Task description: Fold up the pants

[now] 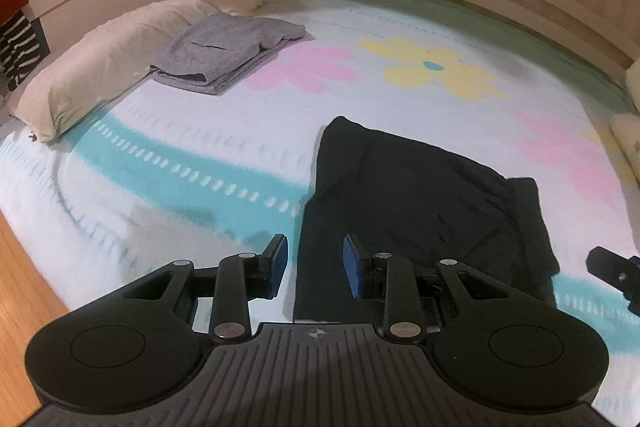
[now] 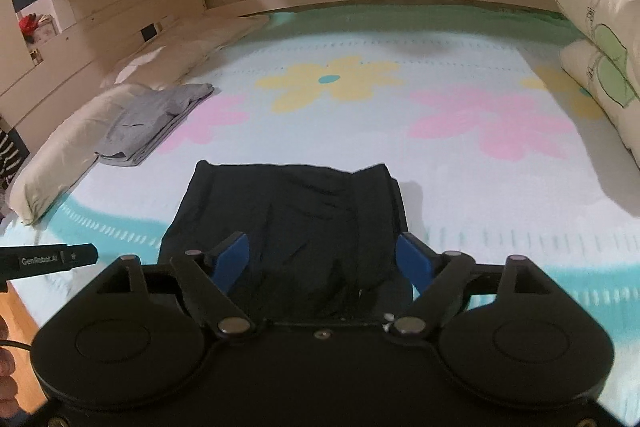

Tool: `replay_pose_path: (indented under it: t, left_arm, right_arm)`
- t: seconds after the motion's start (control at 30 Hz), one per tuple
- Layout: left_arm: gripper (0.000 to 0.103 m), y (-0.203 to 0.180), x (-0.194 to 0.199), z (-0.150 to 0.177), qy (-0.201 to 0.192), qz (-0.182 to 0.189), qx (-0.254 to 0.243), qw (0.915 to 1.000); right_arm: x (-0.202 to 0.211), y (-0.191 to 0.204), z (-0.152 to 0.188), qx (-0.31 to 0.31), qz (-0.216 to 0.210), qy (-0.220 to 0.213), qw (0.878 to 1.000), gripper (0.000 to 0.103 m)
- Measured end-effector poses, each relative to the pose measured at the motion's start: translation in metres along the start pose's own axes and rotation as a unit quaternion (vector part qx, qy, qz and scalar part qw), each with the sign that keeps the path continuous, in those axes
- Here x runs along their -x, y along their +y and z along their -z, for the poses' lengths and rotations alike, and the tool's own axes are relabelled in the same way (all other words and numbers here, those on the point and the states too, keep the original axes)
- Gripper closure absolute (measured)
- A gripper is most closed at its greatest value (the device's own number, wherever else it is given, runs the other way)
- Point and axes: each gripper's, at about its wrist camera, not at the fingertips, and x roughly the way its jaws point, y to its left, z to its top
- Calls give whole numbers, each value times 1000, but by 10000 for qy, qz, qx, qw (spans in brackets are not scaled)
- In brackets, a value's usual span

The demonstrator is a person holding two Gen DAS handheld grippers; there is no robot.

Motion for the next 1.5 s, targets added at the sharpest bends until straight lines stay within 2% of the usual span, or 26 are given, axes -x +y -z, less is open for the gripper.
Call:
replay_pose_path:
  t: [0.4, 0.97, 1.33, 1.5]
  left_arm:
    - [73, -20, -5, 10, 36, -134, -410, 9991]
    - [73, -23, -16, 18, 229, -224, -357, 9989]
    - [73, -22, -16, 21, 224, -345, -401, 9983]
    - [73, -23, -16, 21, 208, -415, -455, 9979]
  right_arm:
    - [0, 9, 11, -13, 103, 33, 9999, 19]
    - [-15, 23, 17, 317, 482, 414, 9975, 5]
    - [-17, 21, 20, 391, 727, 531, 9952, 4]
    - [-17, 20, 19, 378, 708, 535, 9953, 3]
